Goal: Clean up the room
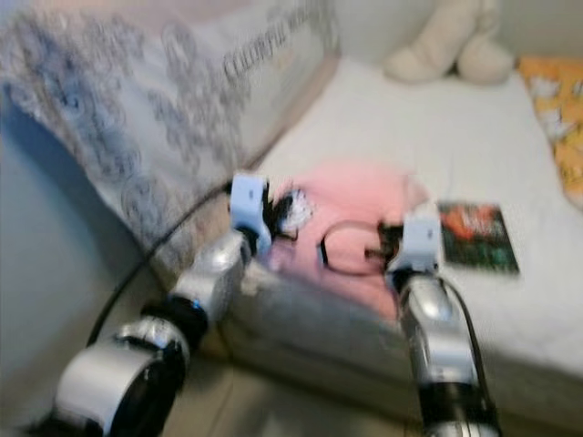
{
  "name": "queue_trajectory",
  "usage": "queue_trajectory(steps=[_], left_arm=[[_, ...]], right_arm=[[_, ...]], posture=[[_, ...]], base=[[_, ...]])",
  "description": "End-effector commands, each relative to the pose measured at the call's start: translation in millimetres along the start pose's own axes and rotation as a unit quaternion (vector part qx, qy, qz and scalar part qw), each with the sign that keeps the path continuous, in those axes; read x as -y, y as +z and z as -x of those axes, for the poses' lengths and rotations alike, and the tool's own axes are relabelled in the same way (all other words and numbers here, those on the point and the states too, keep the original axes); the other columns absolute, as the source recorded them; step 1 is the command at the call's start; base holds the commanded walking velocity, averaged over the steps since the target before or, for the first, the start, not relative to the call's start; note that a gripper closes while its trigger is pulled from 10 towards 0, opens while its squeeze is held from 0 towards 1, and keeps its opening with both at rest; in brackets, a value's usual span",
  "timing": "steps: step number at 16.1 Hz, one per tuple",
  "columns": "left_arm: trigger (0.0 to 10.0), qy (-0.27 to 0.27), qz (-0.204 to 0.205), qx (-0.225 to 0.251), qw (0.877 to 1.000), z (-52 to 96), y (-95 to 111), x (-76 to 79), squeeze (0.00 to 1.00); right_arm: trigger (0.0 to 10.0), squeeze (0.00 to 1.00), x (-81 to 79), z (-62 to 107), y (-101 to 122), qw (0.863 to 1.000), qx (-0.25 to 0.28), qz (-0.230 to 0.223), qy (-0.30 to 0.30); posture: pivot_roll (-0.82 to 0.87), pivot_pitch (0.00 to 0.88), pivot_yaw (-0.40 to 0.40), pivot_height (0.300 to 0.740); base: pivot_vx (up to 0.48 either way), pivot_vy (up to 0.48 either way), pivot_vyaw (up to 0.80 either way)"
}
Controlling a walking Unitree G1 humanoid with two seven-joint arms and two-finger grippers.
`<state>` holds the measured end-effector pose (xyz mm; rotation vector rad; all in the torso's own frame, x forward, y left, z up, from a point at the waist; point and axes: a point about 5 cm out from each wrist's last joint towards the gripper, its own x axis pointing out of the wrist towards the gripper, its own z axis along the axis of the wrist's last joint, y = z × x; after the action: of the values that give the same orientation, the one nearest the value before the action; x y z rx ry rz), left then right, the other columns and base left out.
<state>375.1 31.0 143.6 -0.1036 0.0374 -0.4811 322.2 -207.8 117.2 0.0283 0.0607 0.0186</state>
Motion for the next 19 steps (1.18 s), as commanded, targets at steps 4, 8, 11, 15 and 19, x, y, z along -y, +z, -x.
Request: queue_trajectory(steps=[4,8,11,15,19], left_arm=[[10.0,0.036,-0.01,0.037,0.999,-3.9,24,-15.2,0.0],[10.0,0.021,-0.016,0.032,0.999,-5.8,24,-9.5,0.0],[10.0,-0.003,-0.017,0.029,0.999,-9.6,24,4.3,0.0],[10.0,-0.028,-0.021,0.034,0.999,-20.6,38,31.3,0.0],[10.0,0.054,-0.015,0.039,0.998,-24.4,52,17.3,0.0]], right_arm=[[10.0,0.0,7.4,-1.3,5,1.0,0.015,0.004,-0.02],[10.0,0.0,11.1,1.5,3,0.999,0.014,0.007,-0.028],[10.0,0.0,20.7,5.6,3,0.999,0.015,0.013,-0.045],[10.0,0.0,41.3,0.9,14,0.997,0.012,0.049,-0.054],[10.0,0.0,26.2,-38.3,34,0.993,-0.011,0.109,0.036]], posture=[[-0.01,0.0,0.085,0.74],[-0.02,0.0,0.092,0.74],[-0.03,0.0,0.097,0.74],[-0.04,0.0,0.097,0.74],[-0.02,0.084,-0.007,0.74]], base=[[0.48,0.0,0.0],[0.48,0.0,0.0],[0.48,0.0,0.0],[0.48,0.0,0.0],[0.48,0.0,0.0]])
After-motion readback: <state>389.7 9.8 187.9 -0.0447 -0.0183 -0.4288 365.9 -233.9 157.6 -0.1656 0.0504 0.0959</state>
